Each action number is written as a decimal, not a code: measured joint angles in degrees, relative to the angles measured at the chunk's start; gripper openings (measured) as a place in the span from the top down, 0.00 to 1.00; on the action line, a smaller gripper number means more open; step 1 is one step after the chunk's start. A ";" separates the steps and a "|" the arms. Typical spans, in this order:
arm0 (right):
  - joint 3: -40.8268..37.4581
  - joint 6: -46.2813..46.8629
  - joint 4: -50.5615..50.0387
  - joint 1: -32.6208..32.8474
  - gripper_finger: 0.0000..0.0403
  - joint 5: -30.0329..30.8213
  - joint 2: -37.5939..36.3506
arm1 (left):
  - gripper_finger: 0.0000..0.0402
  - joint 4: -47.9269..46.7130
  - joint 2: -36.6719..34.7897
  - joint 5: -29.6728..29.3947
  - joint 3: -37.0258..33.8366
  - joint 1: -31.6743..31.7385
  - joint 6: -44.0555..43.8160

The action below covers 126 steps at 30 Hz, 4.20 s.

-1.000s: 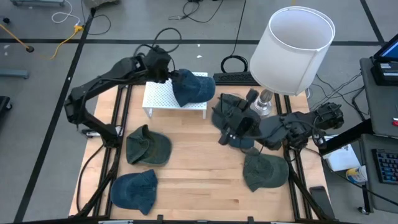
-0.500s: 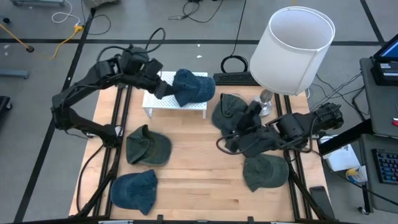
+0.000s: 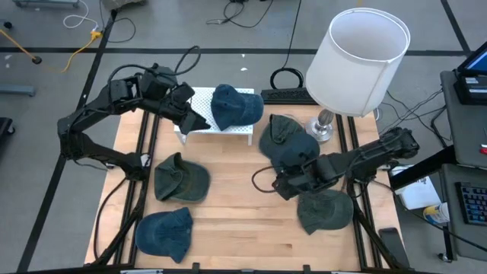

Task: Pick & Place hat
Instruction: Stack the top blue cap on the blue cap on the shelf

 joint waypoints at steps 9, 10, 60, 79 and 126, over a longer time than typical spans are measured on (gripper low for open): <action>-11.61 25.99 0.32 -0.29 0.33 0.46 0.00 | 0.40 -0.37 0.03 -0.14 0.00 -1.83 0.93; -12.56 28.28 0.26 -0.11 0.33 1.09 -0.01 | 0.40 -0.38 0.00 -0.14 0.00 -1.89 1.08; -64.73 57.59 35.88 -8.01 0.33 7.69 -35.63 | 0.40 -0.17 0.03 -0.12 -0.02 -1.85 0.83; -73.41 41.80 63.48 -8.03 0.33 18.36 -35.58 | 0.40 -0.15 0.03 -0.14 -0.04 -1.85 0.75; -72.98 -3.68 128.80 -0.93 0.99 3.69 -35.58 | 0.40 -0.15 0.03 -0.58 -0.04 -1.85 0.81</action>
